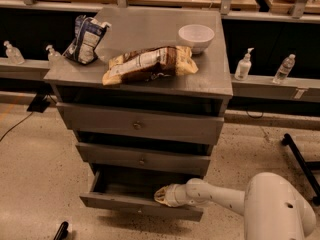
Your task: Open bottom drawer
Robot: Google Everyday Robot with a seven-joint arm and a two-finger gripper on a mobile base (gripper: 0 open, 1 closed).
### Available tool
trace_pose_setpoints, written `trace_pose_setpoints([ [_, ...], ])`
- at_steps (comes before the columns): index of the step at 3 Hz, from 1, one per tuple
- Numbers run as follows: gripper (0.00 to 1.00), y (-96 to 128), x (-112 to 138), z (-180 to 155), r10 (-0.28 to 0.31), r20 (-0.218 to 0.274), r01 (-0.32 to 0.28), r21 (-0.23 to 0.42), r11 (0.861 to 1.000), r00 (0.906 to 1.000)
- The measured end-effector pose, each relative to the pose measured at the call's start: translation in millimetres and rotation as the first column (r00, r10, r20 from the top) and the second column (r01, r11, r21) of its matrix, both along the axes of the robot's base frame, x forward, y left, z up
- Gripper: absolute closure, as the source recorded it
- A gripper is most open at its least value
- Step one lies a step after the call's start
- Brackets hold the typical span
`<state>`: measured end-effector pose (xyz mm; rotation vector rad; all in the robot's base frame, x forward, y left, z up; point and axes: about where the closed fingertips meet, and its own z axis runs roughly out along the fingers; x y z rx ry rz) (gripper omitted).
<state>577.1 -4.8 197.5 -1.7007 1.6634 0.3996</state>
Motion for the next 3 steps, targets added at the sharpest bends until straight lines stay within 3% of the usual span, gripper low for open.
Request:
trace_pose_setpoints([
  [2,1.0,-15.1,21.4,-7.2,-0.071,0.019,0.071,0.018,0.997,0.9973],
  [3,1.0,-21.1,33.9,-15.9,-0.075,-0.023,0.075,0.016,0.997,0.997],
])
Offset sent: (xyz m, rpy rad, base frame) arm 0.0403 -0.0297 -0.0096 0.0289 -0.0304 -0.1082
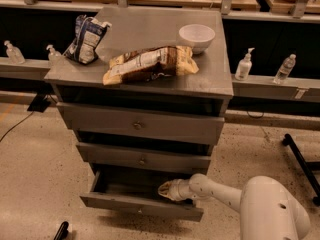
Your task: Open bottom drawer
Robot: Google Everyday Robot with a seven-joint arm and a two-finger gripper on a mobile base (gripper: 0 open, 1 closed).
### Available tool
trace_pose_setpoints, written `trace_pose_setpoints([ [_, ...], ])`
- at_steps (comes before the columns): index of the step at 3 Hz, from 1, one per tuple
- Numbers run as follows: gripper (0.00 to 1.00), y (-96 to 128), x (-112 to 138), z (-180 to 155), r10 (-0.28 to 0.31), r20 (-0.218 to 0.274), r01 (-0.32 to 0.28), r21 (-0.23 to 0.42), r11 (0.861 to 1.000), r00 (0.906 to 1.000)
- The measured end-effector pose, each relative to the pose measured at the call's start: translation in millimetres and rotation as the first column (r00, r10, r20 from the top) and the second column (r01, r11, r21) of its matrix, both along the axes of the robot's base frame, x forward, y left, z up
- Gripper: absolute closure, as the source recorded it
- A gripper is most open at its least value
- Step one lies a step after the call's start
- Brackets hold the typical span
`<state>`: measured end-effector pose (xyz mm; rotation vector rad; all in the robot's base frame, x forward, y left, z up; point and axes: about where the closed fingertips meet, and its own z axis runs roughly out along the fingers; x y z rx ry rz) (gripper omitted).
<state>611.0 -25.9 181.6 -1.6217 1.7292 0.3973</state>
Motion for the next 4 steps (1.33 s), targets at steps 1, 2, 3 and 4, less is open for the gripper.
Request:
trace_pose_setpoints([
  [1,1.0,-1.9,0.5,-7.8,0.017,-0.056,-0.018,-0.002,1.0,0.9983],
  [2,1.0,-0.2,-9.0,-18.0,0.05,-0.142,-0.053,-0.019,0.998,0.9886],
  [3,1.0,-5.0,-43.1,-29.8,0.062,-0.263,-0.075,-0.04,0.996,0.9629],
  [4,1.0,-4.9,-40.7,-29.8,0.062,-0.263,-0.075,-0.04,0.996,0.9629],
])
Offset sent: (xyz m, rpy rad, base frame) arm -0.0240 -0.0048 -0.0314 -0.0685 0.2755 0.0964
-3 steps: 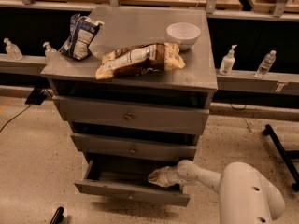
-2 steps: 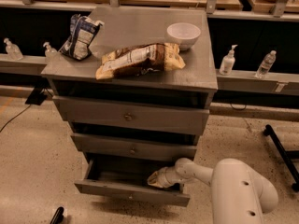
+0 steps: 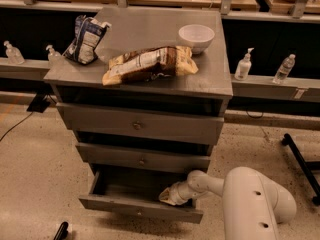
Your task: Open bottom drawer
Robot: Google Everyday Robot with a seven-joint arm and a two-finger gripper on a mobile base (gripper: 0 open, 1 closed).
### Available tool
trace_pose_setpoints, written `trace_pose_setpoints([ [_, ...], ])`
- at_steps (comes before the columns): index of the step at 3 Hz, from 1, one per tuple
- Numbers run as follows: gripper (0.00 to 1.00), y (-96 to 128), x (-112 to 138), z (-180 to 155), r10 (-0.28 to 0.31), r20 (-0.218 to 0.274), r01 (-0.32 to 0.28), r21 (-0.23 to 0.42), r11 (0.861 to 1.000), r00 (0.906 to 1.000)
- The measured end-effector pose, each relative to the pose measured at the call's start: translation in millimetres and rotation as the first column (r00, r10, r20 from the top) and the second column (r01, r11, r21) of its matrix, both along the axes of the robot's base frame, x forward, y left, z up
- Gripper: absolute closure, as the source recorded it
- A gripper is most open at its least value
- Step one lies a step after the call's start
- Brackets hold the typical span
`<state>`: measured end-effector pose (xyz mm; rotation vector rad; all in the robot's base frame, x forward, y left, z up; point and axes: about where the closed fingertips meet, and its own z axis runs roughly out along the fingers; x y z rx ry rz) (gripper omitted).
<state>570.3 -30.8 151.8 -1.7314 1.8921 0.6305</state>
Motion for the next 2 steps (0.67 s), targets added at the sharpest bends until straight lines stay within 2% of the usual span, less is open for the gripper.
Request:
trace_pose_setpoints([
  [2,1.0,0.1,0.8,0.0,0.0,0.0,0.0,0.0,1.0,1.0],
])
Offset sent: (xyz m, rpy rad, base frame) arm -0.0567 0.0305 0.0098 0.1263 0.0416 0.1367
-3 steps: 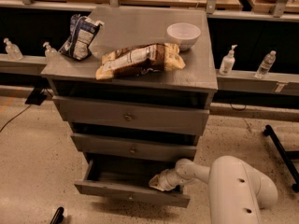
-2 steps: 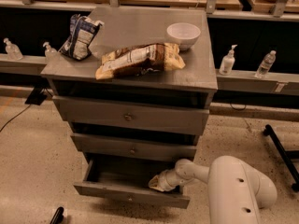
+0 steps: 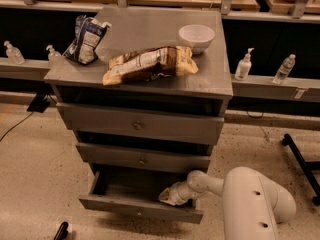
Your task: Open bottom drawer
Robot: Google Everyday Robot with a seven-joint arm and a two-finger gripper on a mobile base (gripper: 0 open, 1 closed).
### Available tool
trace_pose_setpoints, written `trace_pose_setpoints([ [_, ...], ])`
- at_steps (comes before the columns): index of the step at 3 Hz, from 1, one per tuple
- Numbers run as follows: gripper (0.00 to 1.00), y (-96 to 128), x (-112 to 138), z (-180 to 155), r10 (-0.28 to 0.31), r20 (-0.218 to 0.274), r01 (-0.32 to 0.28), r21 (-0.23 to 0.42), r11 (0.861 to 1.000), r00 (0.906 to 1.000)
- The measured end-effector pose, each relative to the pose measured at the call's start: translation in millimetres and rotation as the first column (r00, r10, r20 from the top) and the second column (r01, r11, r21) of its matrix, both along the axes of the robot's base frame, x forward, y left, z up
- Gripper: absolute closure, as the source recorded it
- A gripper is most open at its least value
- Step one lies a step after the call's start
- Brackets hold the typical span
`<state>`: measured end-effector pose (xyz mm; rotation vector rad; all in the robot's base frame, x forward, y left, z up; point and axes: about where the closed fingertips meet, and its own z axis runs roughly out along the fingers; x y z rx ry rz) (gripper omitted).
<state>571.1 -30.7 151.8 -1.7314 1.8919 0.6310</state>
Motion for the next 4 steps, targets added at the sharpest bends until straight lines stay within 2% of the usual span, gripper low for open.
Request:
trace_pose_setpoints([
  [4,1.0,0.1,1.4,0.5,0.0,0.0,0.0,0.0,1.0,1.0],
])
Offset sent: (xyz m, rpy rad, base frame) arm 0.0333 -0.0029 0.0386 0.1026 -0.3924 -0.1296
